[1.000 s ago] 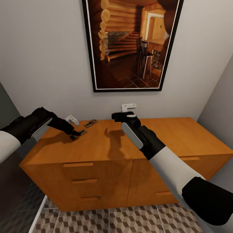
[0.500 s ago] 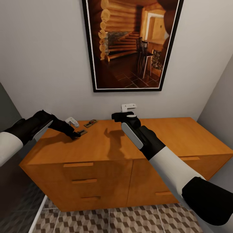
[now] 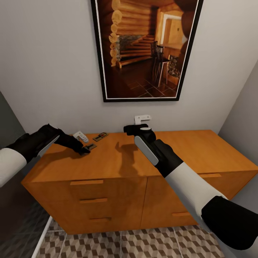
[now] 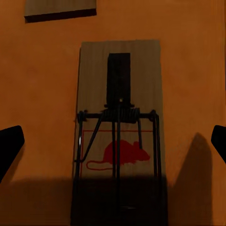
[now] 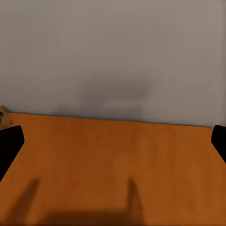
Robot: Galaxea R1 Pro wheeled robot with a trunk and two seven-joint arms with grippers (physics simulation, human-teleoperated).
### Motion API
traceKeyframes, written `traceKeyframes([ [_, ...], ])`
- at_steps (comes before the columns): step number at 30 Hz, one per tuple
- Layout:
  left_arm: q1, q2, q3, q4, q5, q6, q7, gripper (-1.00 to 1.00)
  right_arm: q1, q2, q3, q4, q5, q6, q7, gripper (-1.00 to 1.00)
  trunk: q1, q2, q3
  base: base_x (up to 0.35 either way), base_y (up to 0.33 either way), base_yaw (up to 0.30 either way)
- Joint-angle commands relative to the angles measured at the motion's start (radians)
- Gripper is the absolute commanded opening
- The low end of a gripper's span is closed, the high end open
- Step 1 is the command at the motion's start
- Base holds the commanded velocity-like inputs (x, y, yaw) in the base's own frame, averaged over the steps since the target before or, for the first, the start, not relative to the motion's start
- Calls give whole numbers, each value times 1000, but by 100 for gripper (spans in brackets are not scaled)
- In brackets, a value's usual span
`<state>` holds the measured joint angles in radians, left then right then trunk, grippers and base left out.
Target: Take the four mousetraps from the cabinet in the bathroom and place them on the bathroom floor. Make sure all four end up on the same floor surface, and ensure that at least two of them are either under or directly next to the same bathroom sink.
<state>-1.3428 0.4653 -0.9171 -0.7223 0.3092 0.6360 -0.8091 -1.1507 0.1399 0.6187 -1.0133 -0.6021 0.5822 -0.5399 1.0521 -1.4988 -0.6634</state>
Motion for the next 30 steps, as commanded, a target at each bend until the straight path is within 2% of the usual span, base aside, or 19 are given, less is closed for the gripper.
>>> traceKeyframes([
  [1,1,1,-5,-1,8,-9,2,100,1,0,3,0,-10,1,-10,100,0,-1,-1,0,0,0],
  [5,14,1,-5,-1,8,-34,2,100,7,0,3,1,-9,1,-9,100,0,-1,-1,0,0,0],
  [13,22,0,-3,-1,8,-44,2,100,9,0,3,-1,-8,1,-10,100,0,-1,-1,0,0,0],
  [14,22,1,-3,-1,8,-44,2,-100,9,0,3,-1,-8,1,-10,100,0,-1,-1,0,0,0],
  [30,22,1,-3,0,8,-44,-1,-100,9,0,4,-1,-8,1,-11,100,0,-1,-1,0,0,0],
])
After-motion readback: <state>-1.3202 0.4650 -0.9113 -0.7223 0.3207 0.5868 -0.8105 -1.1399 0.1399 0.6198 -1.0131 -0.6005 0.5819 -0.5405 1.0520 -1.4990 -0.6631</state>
